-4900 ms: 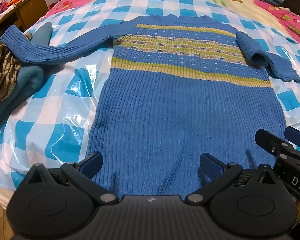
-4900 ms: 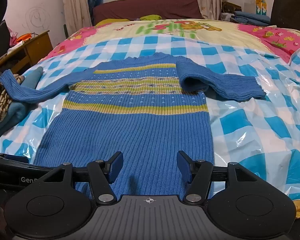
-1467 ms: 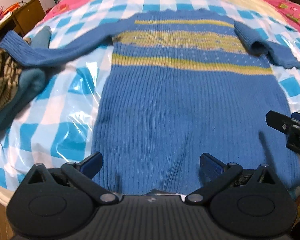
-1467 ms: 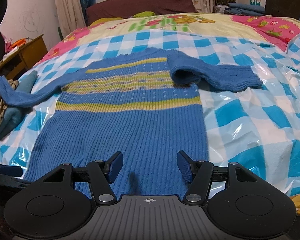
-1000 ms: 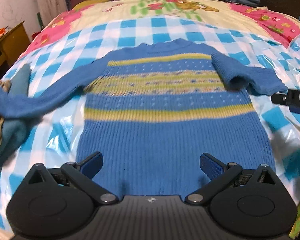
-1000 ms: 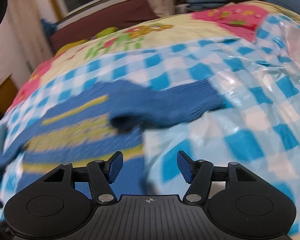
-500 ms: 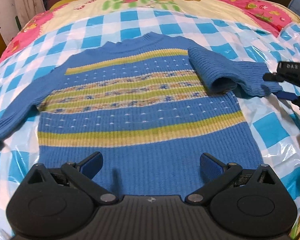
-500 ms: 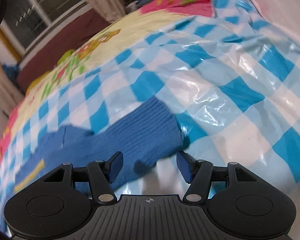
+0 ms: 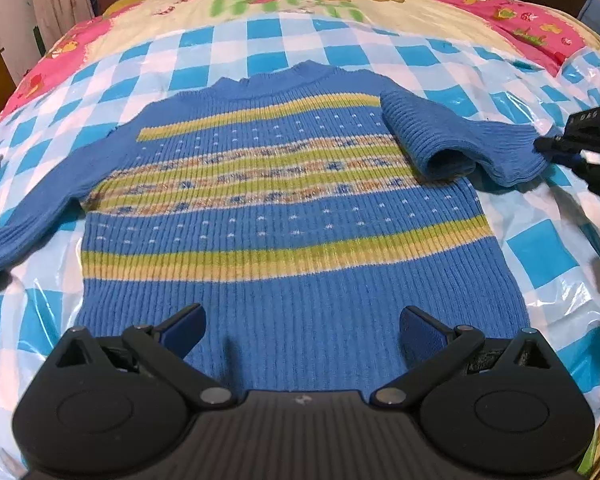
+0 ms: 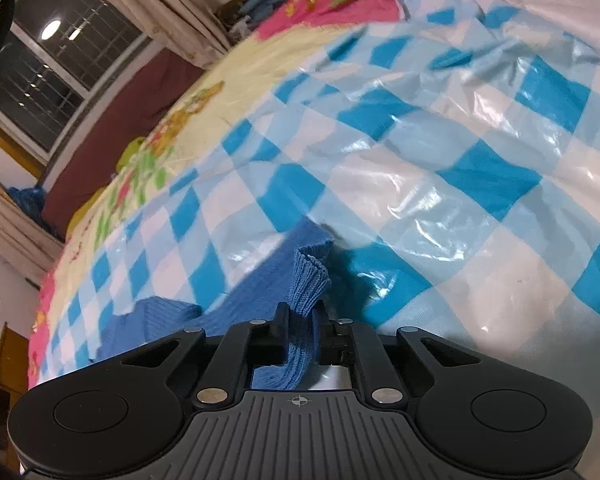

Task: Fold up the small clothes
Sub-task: 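Grasp the cuff of the short-folded sleeve with the right gripper, then fold the held sleeve across the sweater body and open the right gripper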

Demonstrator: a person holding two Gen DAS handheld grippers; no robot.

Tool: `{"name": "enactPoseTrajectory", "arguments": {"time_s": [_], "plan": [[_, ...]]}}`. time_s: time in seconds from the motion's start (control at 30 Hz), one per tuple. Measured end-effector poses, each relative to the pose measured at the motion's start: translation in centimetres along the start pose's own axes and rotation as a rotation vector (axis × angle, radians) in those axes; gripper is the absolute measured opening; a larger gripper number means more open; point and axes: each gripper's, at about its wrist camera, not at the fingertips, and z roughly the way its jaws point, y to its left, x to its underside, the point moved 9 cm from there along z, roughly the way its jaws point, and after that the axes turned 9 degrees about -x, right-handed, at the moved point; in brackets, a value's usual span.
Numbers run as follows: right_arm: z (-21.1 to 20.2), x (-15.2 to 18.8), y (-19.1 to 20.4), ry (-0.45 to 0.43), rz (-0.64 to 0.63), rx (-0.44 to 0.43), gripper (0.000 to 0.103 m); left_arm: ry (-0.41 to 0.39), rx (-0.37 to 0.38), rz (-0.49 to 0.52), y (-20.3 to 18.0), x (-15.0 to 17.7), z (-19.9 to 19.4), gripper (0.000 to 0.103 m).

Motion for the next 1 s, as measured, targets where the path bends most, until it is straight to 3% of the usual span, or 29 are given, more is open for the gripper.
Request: {"name": "enactPoseTrajectory", "arguments": {"time_s": [0.27, 0.47, 0.77, 1.0], "plan": [[-0.9, 0.3, 6.7, 0.019, -0.133, -0.106, 0.01, -0.014, -0.031, -0.005, 1.2, -0.3, 0.2, 0.103], [0.0, 2.3, 14.4, 0.067, -0.241, -0.219, 0.01, -0.019, -0.038, -0.052, 3.6, 0.4, 0.1, 0.103], [4.1, 9.5, 25.5, 0.19, -0.393, -0.333, 0.01, -0.06, -0.094, -0.104, 8.7, 1.8, -0.5, 0.103], [7.9, 16.5, 29.6, 0.3, -0.49, -0.341, 0.01, -0.062, -0.113, -0.13, 11.9, 3.4, -0.6, 0.103]]}}
